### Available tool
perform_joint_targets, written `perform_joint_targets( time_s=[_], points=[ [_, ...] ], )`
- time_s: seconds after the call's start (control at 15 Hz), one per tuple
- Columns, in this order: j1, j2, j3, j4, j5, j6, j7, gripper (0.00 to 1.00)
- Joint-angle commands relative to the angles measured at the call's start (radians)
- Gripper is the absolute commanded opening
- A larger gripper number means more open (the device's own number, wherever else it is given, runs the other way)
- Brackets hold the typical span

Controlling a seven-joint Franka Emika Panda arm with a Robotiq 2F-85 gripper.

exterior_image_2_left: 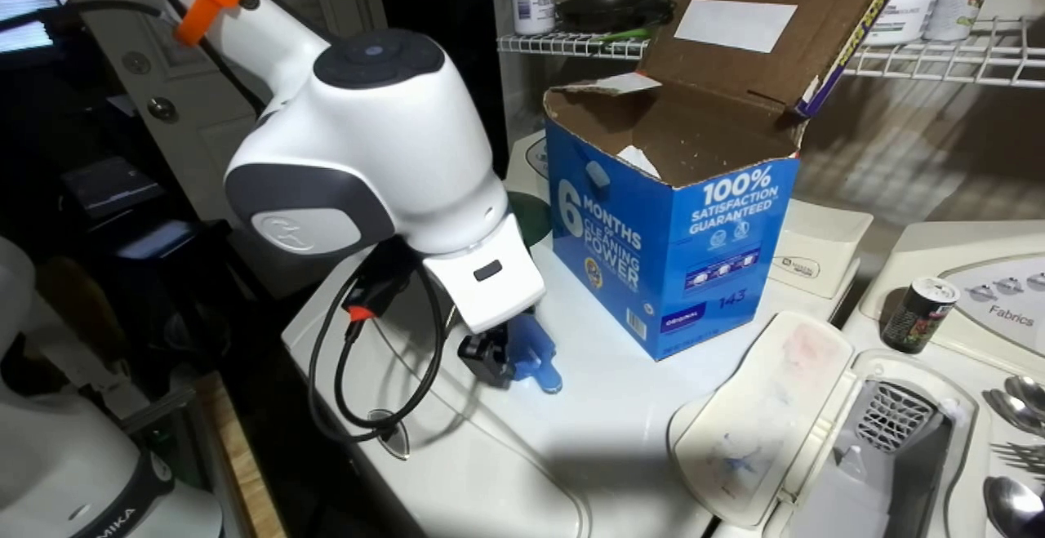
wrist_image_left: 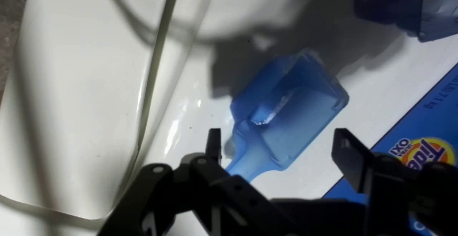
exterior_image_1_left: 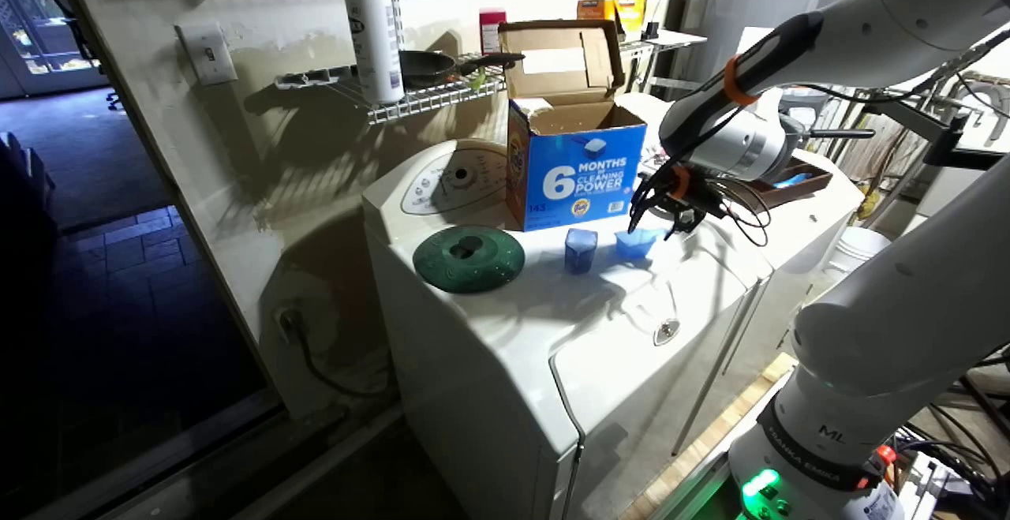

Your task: Unstack the scoops, then turn the right scoop to the right and stack the scoops together

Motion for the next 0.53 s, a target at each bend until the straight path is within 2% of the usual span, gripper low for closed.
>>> perform_joint_targets(
  time_s=[0.0,0.47],
  points=[
    [0.003,-0.032,0.019,0.025,-0.087,-0.061,-0.056,1.00],
    [0.000,-0.001,0.032,0.170,-0.308,-0.396,-0.159,1.00]
  ],
)
